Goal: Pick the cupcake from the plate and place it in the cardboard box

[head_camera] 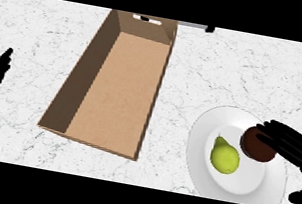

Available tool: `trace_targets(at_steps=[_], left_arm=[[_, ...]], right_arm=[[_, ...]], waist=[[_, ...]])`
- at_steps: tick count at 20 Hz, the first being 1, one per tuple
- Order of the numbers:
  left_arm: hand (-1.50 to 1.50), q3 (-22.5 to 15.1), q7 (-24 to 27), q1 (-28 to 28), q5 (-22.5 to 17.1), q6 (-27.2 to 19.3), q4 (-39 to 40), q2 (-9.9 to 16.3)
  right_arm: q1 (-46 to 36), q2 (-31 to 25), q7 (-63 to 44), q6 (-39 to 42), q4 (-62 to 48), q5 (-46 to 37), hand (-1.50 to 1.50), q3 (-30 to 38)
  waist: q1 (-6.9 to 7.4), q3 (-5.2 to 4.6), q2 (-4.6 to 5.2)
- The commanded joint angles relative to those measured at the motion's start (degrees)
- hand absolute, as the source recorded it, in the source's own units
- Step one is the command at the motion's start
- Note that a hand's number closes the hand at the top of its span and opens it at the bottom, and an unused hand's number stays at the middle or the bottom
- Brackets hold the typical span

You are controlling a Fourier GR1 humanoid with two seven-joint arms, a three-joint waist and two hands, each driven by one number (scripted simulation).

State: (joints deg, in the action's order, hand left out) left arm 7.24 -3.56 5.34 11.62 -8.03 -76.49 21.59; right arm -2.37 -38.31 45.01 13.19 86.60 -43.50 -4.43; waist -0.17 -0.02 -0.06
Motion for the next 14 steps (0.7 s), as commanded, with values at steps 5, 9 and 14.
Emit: trace_targets(at_steps=[5, 9, 14], left_arm=[[0.0, -0.12, -5.91, -3.2, 1.42, 1.59, -8.74, 0.13], [0.0, 0.56, 0.96, 2.46, 3.13, -0.74, 2.52, -2.52], [0.0, 3.17, 1.96, -1.74, 0.33, 3.35, -0.97, -0.01]], right_arm=[[1.6, 2.9, -6.78, 0.1, 1.06, -8.1, -1.5, -0.22], [-5.13, 8.27, -12.78, 3.28, -1.26, -11.7, -1.5, -2.98], [-6.23, 12.65, -7.18, -11.41, -9.31, -14.57, 1.5, -0.87]], waist=[[0.42, 0.05, -0.04], [0.17, 0.0, 0.14], [0.69, 0.06, 0.16]])
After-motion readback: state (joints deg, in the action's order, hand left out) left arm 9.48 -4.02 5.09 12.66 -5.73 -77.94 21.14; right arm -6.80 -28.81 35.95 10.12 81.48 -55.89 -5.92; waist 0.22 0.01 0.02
